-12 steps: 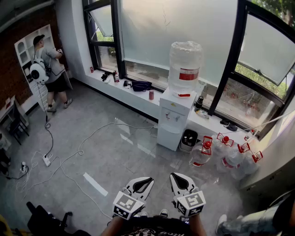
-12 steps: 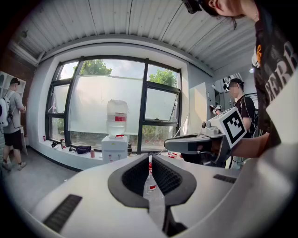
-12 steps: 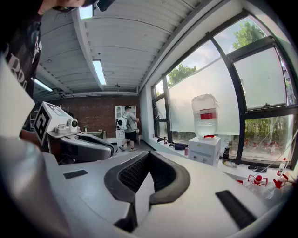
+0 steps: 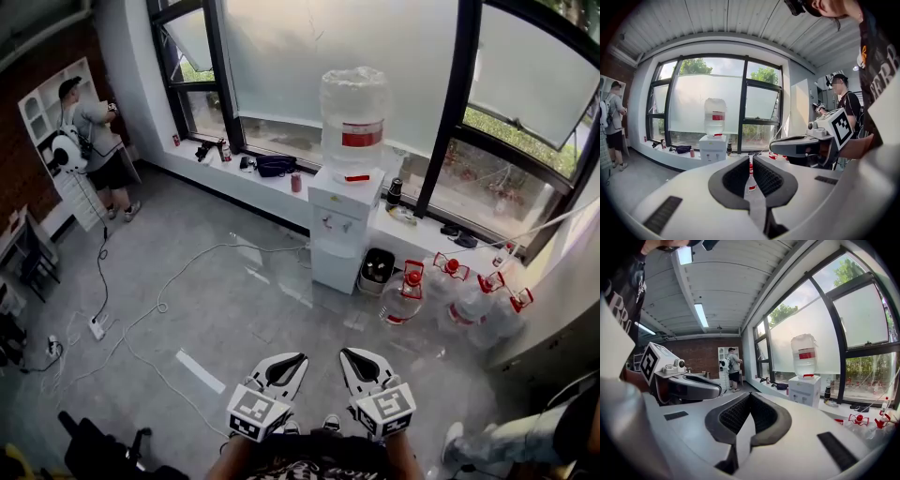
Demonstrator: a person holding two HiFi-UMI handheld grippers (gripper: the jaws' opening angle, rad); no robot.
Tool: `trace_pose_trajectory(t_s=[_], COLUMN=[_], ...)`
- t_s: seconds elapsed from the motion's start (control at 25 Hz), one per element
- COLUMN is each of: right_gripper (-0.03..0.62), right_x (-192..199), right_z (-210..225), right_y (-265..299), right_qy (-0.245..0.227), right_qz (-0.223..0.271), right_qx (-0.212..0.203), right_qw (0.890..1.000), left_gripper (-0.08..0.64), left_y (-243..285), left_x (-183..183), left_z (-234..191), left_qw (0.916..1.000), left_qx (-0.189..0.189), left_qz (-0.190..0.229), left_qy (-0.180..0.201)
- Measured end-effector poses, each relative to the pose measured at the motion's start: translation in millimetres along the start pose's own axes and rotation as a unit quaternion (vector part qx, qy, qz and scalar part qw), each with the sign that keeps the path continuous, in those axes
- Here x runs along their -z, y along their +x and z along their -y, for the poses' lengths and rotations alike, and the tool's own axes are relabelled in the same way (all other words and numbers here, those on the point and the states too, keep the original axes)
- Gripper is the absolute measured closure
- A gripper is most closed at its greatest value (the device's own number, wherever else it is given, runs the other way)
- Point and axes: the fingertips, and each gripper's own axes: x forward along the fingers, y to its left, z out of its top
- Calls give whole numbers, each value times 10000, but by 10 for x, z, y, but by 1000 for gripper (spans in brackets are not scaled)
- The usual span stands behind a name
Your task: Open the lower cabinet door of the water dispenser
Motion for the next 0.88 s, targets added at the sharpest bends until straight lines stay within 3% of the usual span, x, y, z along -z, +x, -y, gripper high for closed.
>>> trace_pose_trajectory(t_s=[0.28, 0.52, 0.88], right_gripper=[578, 578, 579], right_x=[153, 194, 449], right_z=[206, 440, 676], right_y=[-194, -356, -355], right_qy=[-49, 90, 405], right_qz=[-100, -138, -143], right_qx=[-177, -29, -23], right_qw=[9998, 9999, 9991], left_gripper=[540, 540, 540], left_y=[234, 334, 447], left_x=[-2, 84, 67], left_z=[130, 266, 288], left_qw=[9999, 9991, 9985], left_qx=[-153, -323, -367], left_qz=[-26, -121, -399], left_qy=[-72, -236, -37])
